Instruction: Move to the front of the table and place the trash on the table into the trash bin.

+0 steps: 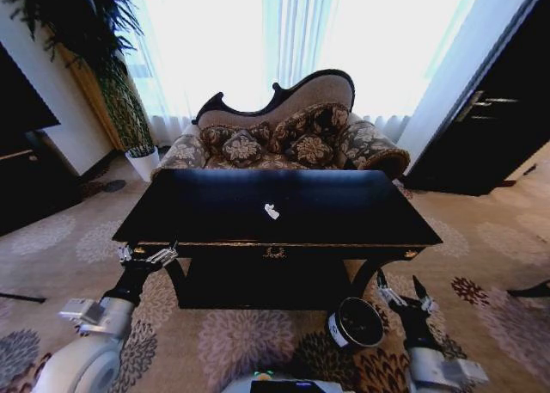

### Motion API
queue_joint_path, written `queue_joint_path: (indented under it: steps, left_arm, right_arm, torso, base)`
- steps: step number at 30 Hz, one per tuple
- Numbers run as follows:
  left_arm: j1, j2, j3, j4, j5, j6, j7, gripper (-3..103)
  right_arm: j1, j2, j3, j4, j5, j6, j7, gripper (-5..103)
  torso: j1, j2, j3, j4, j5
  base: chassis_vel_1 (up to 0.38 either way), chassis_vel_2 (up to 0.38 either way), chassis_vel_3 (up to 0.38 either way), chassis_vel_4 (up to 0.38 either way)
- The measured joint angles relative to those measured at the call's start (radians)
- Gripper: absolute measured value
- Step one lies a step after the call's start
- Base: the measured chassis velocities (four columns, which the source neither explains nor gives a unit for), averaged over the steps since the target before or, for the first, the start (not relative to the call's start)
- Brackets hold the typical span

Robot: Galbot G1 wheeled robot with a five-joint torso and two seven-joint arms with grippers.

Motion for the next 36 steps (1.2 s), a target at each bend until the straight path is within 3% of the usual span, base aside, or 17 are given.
queue_joint_path:
  steps: [6, 11, 14, 16, 17, 19, 21, 22, 26, 28, 32, 36]
  left_arm:
    - [0.0, 0.0, 0.0, 0.0, 0.0, 0.0, 0.0, 100]
    - [0.0, 0.0, 0.0, 0.0, 0.0, 0.0, 0.0, 100]
    - [0.0, 0.0, 0.0, 0.0, 0.0, 0.0, 0.0, 100]
    - [0.0, 0.0, 0.0, 0.0, 0.0, 0.0, 0.0, 100]
    - [0.0, 0.0, 0.0, 0.0, 0.0, 0.0, 0.0, 100]
    - [0.0, 0.0, 0.0, 0.0, 0.0, 0.0, 0.0, 100]
    - [0.0, 0.0, 0.0, 0.0, 0.0, 0.0, 0.0, 100]
    - [0.0, 0.0, 0.0, 0.0, 0.0, 0.0, 0.0, 100]
    - [0.0, 0.0, 0.0, 0.0, 0.0, 0.0, 0.0, 100]
    - [0.0, 0.0, 0.0, 0.0, 0.0, 0.0, 0.0, 100]
    - [0.0, 0.0, 0.0, 0.0, 0.0, 0.0, 0.0, 100]
    - [0.0, 0.0, 0.0, 0.0, 0.0, 0.0, 0.0, 100]
  right_arm:
    - [0.048, -0.052, 0.012, 0.042, 0.009, -0.076, 0.005, 100]
    - [0.107, -0.135, -0.003, 0.08, 0.013, -0.158, 0.01, 100]
    - [0.156, -0.226, -0.03, 0.1, 0.02, -0.223, 0.027, 100]
    - [0.228, -0.307, -0.062, 0.11, 0.052, -0.303, 0.054, 100]
    - [0.228, -0.307, -0.062, 0.11, 0.052, -0.303, 0.054, 100]
    - [0.274, -0.349, -0.078, 0.114, 0.097, -0.361, 0.076, 100]
    - [0.332, -0.427, -0.083, 0.121, 0.212, -0.449, 0.118, 100]
    - [0.332, -0.427, -0.083, 0.121, 0.212, -0.449, 0.118, 100]
    - [0.437, -0.557, -0.118, 0.095, 0.336, -0.526, 0.17, 100]
    - [0.464, -0.584, -0.133, 0.086, 0.359, -0.539, 0.177, 100]
    - [0.609, -0.701, -0.235, 0.019, 0.439, -0.584, 0.221, 100]
    - [0.733, -0.755, -0.318, -0.026, 0.497, -0.609, 0.256, 100]
  torso:
    - [0.0, 0.0, 0.0, 0.0, 0.0]
    - [0.0, 0.0, 0.0, 0.0, 0.0002]
    - [0.0, 0.0, 0.0, 0.0, 0.0001]
    - [0.0, 0.0, 0.0, 0.0, 0.0002]
    - [0.0, 0.0, 0.0, 0.0, 0.0002]
    - [0.0, 0.0, 0.0, 0.0002, 0.0003]
    - [0.0, 0.0, 0.0, 0.0002, 0.0001]
    - [0.0, 0.0, 0.0, 0.0002, 0.0001]
    - [0.0, 0.0, 0.0, 0.0, 0.0001]
    - [0.0, 0.0, 0.0, 0.0002, 0.0002]
    - [0.0, 0.0, 0.0, 0.0001, 0.0001]
    - [0.0, 0.0, 0.0, 0.0, 0.0002]
  base:
    - [0.0, 0.0, 0.0, 0.0]
    - [0.0, 0.0, 0.0, 0.0]
    - [0.0, 0.0, 0.0, 0.0]
    - [0.0, 0.0, 0.0, 0.0]
    - [0.0, 0.0, 0.0, 0.0]
    - [0.0, 0.0, 0.0, 0.0]
    - [0.0, 0.0, 0.0, 0.0]
    - [0.0, 0.0, 0.0, 0.0]
    - [0.0, 0.0, 0.0, 0.0]
    - [0.0, 0.0, 0.0, 0.0]
    - [0.0, 0.0, 0.0, 0.0]
    - [0.0, 0.0, 0.0, 0.0]
